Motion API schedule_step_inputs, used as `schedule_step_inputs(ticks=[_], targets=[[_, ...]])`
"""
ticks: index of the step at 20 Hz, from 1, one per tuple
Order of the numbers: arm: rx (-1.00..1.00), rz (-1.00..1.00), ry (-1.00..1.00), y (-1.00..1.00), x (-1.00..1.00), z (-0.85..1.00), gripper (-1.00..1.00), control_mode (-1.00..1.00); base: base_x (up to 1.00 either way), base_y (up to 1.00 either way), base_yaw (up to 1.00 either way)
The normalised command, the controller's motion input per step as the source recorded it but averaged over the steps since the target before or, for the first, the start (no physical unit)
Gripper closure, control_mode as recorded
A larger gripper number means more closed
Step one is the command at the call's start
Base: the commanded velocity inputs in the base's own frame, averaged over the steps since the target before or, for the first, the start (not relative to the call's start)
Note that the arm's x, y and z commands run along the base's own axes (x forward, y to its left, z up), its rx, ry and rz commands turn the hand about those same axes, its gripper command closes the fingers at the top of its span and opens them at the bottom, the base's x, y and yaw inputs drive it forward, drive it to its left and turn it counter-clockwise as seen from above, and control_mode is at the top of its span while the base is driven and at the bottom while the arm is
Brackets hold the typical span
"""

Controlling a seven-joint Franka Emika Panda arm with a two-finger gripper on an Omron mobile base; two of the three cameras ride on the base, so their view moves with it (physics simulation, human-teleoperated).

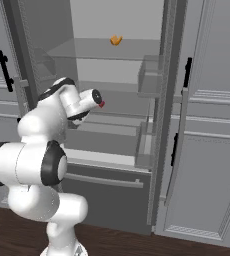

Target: Take the strawberry from the fridge and place it on top of the pancake, located on the dining counter.

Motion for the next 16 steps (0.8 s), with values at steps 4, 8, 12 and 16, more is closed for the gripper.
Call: schedule_step_inputs(ticks=[4, 8, 12, 16], targets=[[0.08, 0.14, 0.0, 0.72, -0.09, 0.0, -1.0, -1.0, 0.0, 0.0, 0.0], [0.06, 0.15, 0.0, 0.62, -0.32, 0.0, -1.0, -1.0, 0.0, 0.0, 0.0], [0.05, 0.18, 0.0, 0.62, -0.38, 0.0, -1.0, -1.0, 0.0, 0.0, 0.0], [0.05, 0.2, 0.0, 0.61, -0.41, 0.0, -1.0, -1.0, 0.0, 0.0, 0.0]])
